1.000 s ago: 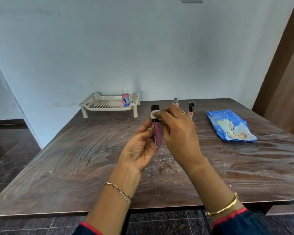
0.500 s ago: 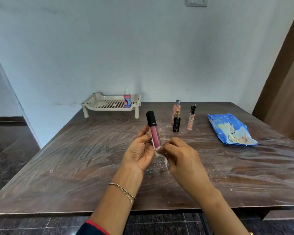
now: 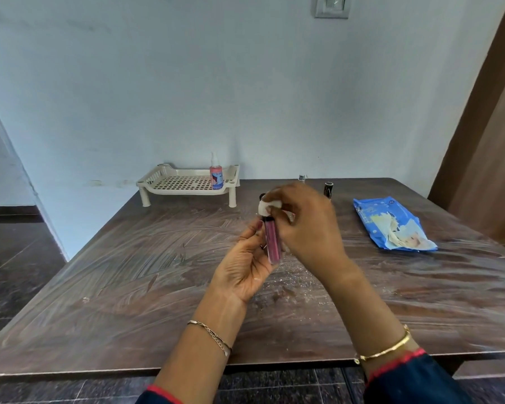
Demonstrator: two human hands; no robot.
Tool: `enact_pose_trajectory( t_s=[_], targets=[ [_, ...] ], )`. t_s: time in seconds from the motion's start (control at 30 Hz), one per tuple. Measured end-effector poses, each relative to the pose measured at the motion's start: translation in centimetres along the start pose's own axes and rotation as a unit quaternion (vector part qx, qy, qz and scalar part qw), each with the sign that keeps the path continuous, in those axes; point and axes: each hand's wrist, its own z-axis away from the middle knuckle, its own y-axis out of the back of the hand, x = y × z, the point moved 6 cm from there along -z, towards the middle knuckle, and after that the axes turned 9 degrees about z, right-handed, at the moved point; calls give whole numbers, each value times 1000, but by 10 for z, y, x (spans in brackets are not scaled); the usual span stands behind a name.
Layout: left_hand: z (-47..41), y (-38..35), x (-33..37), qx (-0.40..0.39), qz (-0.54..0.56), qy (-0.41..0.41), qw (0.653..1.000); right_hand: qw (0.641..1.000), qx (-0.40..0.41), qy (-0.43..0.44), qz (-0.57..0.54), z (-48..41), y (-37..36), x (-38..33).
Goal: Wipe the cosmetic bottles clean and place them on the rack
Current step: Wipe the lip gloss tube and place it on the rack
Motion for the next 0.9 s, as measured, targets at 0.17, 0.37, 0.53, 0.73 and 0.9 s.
enact_pose_trajectory(
  t_s=[0.17,0.37,0.53,0.73,0.9],
  targets=[
    [2,-4,-5,-18,14,0,1000,999,14,-15,49,-10,-8,-1],
    [2,2,-1,-10,23,-10,1000,993,2,-118,-25,3,-14,14],
    [3,4,5,1,61,-19,998,998,-16,-33,51,43,-15,-6],
    [6,-2,-3,-35,26,6,999,989,8,29,147,36,-13,-16],
    [5,-5,-8,-34,7,-1,999,991,56,-5,125,1,-4,-11]
  ],
)
